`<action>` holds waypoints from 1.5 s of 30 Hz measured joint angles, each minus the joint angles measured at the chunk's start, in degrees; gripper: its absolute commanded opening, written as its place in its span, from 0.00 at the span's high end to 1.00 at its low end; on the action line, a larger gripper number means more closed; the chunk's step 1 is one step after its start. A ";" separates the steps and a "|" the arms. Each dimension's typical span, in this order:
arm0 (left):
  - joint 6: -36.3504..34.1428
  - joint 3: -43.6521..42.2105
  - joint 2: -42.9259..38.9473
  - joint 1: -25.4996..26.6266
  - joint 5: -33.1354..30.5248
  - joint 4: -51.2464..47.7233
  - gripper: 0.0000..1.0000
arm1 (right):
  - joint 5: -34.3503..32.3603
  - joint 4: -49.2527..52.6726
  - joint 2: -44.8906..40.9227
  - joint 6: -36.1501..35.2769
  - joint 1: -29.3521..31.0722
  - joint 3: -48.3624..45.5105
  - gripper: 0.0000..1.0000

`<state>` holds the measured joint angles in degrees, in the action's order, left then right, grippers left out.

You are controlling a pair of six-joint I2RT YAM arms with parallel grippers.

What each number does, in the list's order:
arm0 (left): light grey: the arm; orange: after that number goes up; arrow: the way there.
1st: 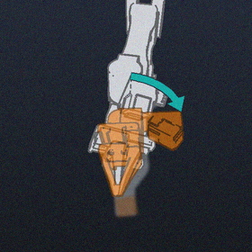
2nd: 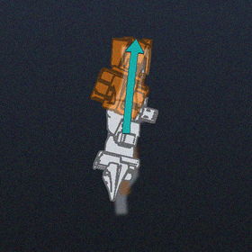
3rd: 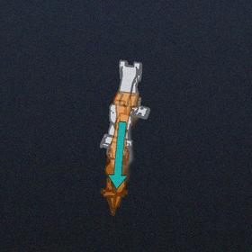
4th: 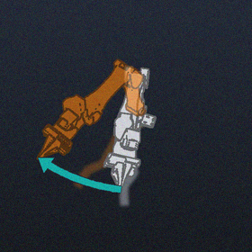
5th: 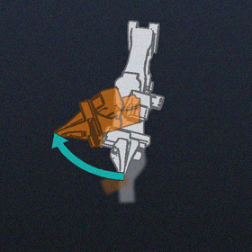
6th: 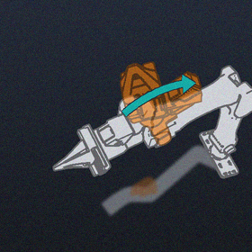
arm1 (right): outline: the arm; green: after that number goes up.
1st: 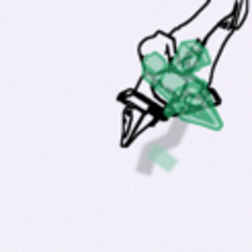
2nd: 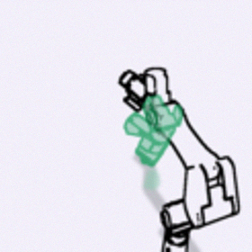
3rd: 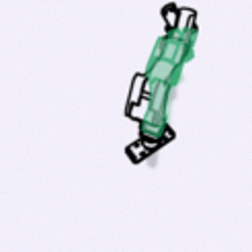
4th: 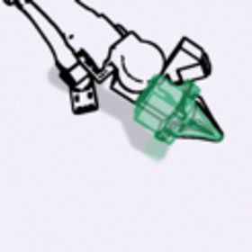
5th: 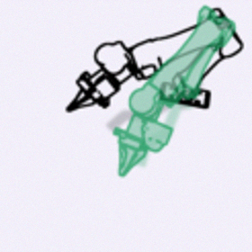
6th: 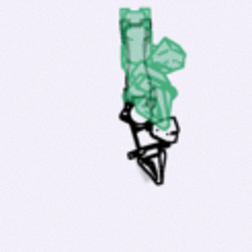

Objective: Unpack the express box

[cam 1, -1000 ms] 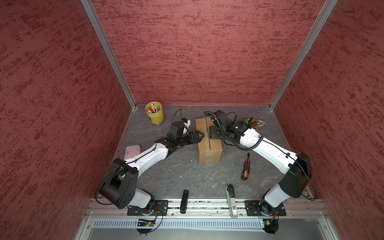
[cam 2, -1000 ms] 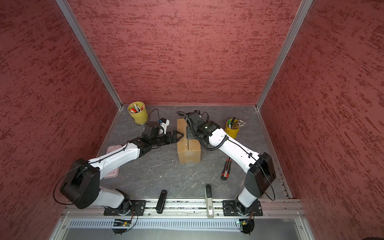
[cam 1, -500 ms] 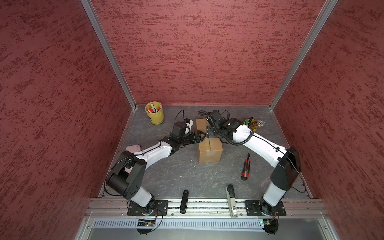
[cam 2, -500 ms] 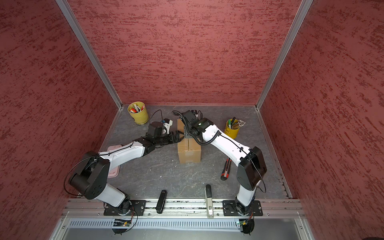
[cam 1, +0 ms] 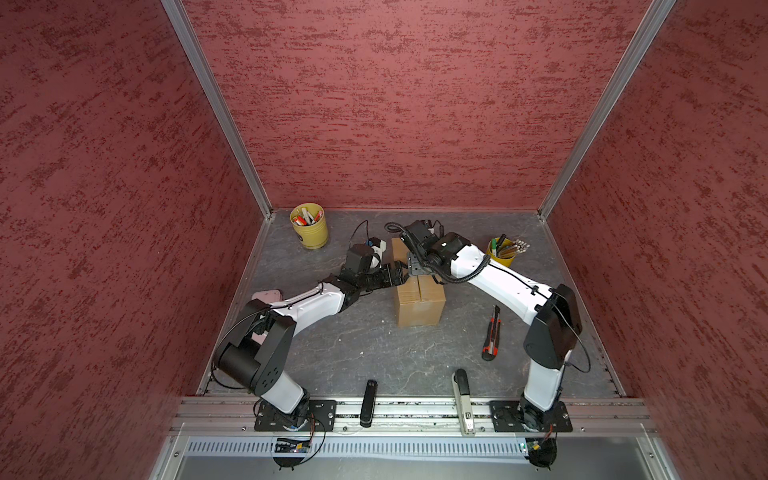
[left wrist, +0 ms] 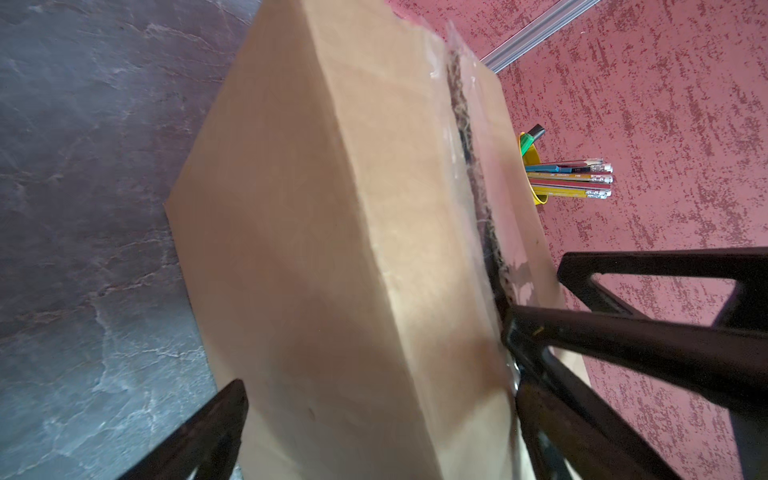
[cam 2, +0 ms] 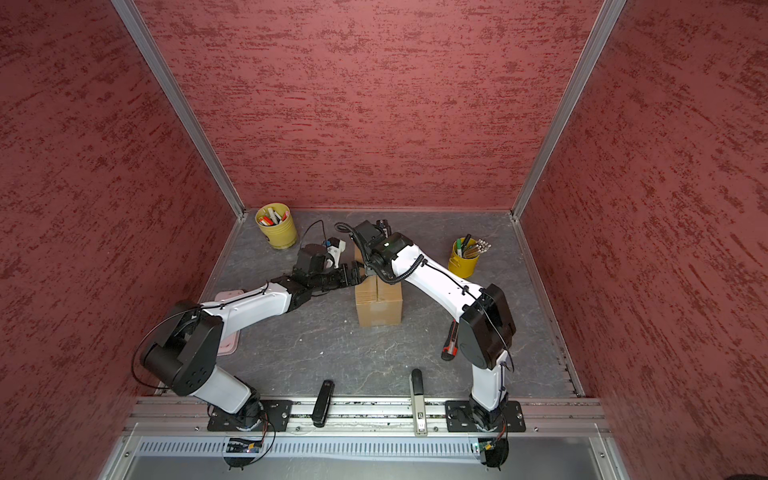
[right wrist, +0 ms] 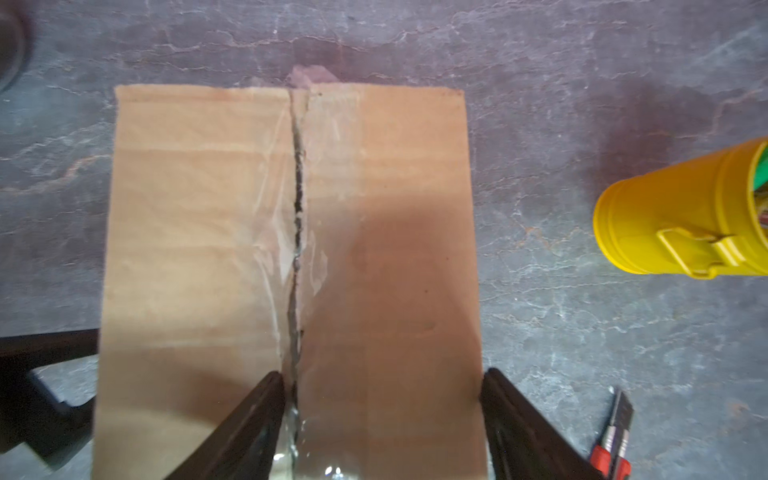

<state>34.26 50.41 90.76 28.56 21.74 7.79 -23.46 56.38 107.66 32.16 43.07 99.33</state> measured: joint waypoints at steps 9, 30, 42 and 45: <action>0.44 0.00 1.38 0.02 0.31 1.62 0.00 | -4.04 2.47 1.88 0.50 0.50 1.57 0.23; 1.49 0.00 2.16 0.33 0.52 4.35 0.00 | -7.96 9.09 3.30 -0.46 0.70 7.54 0.26; 2.32 -0.83 2.62 0.37 0.35 5.55 0.00 | -7.82 9.79 3.34 -1.57 -0.20 8.90 0.25; 2.38 -0.83 2.62 0.37 0.35 5.66 0.00 | -7.10 9.11 3.50 -1.57 -0.44 8.90 0.24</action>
<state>36.64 49.58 93.38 28.93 22.09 13.45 -30.57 65.49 111.15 30.59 42.63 108.22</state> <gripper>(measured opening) 0.996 0.754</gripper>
